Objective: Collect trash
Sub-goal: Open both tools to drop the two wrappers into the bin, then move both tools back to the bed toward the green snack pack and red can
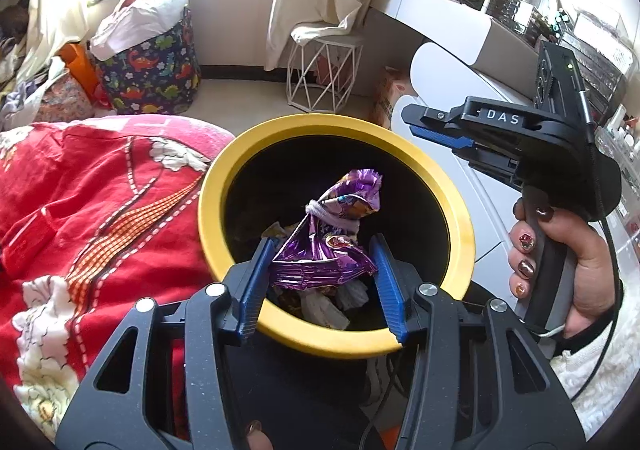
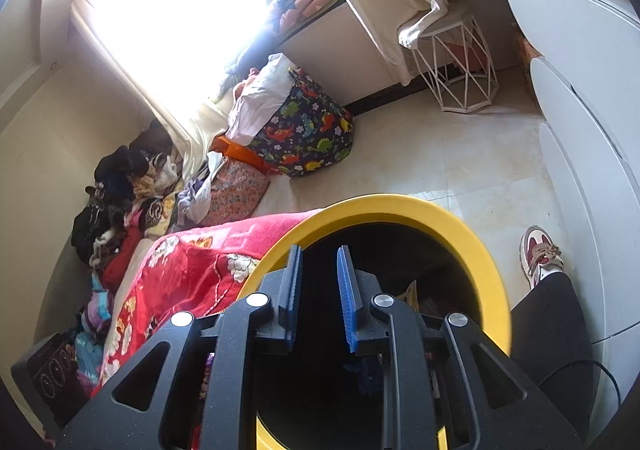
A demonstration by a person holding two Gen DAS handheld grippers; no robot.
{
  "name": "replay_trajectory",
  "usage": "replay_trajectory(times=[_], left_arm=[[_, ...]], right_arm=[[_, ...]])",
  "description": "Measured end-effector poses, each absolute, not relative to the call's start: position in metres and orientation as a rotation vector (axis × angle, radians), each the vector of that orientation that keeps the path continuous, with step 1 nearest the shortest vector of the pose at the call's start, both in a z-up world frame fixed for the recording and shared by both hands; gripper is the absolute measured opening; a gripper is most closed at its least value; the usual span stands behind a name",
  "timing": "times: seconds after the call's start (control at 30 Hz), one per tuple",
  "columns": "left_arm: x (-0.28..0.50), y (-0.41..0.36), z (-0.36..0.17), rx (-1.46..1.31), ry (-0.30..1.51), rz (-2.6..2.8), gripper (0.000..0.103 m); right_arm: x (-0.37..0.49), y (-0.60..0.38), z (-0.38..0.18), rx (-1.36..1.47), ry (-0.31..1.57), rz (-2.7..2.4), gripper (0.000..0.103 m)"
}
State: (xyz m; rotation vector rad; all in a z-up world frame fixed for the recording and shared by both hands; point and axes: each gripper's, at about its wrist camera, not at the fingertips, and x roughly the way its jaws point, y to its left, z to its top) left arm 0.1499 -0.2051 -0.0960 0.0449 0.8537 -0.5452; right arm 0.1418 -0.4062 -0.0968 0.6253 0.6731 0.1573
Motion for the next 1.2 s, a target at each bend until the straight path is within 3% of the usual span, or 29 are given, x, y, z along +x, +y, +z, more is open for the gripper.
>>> replay_trajectory(times=[0.03, 0.07, 0.13, 0.17, 0.97, 1.2], left_arm=[[0.151, -0.206, -0.096, 0.046, 0.851, -0.546, 0.049], [0.152, -0.207, -0.096, 0.045, 0.850, -0.545, 0.065], [0.154, -0.205, -0.096, 0.036, 0.841, -0.533, 0.088], [0.154, -0.204, -0.095, 0.027, 0.833, -0.528, 0.091], [0.164, -0.069, -0.057, -0.070, 0.668, -0.181, 0.092], [0.166, -0.029, -0.054, -0.122, 0.651, -0.107, 0.092]], right_arm=[[0.141, -0.408, -0.097, 0.632, 0.669, 0.152, 0.031], [0.141, -0.410, -0.097, 0.634, 0.666, 0.149, 0.037], [0.139, -0.412, -0.096, 0.638, 0.656, 0.140, 0.043], [0.139, -0.412, -0.095, 0.640, 0.654, 0.138, 0.048], [0.159, -0.297, -0.064, 0.485, 0.660, 0.290, 0.083], [0.169, -0.249, -0.063, 0.434, 0.697, 0.354, 0.085]])
